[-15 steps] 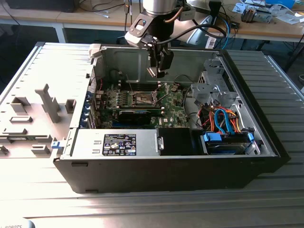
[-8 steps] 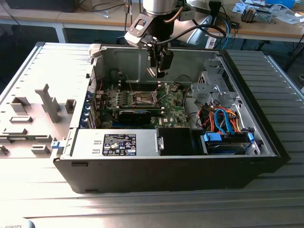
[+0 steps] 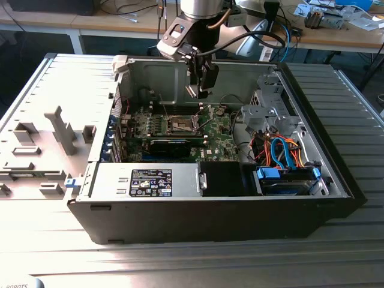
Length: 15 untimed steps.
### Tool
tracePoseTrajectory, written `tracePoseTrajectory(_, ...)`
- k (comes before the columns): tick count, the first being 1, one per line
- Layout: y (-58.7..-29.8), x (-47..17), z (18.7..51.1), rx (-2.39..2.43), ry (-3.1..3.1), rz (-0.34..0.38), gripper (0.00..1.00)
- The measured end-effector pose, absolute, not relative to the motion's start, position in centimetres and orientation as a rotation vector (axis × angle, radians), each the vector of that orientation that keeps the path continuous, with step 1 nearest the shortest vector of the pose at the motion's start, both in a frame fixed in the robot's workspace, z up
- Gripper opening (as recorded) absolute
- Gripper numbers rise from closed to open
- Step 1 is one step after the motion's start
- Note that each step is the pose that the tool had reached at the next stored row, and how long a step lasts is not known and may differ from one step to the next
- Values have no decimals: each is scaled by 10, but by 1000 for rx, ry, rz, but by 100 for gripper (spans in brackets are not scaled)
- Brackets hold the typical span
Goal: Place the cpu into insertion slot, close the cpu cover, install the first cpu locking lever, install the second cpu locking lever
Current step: 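Place the cpu into insertion slot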
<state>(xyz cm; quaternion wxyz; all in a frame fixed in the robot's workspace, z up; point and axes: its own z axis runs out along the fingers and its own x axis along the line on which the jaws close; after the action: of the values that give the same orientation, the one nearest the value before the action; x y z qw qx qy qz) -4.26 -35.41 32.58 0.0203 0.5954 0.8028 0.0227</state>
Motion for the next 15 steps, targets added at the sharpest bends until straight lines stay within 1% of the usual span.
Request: tracePoseTrajectory(15,-354,-43,325,1868,2473,69,54)
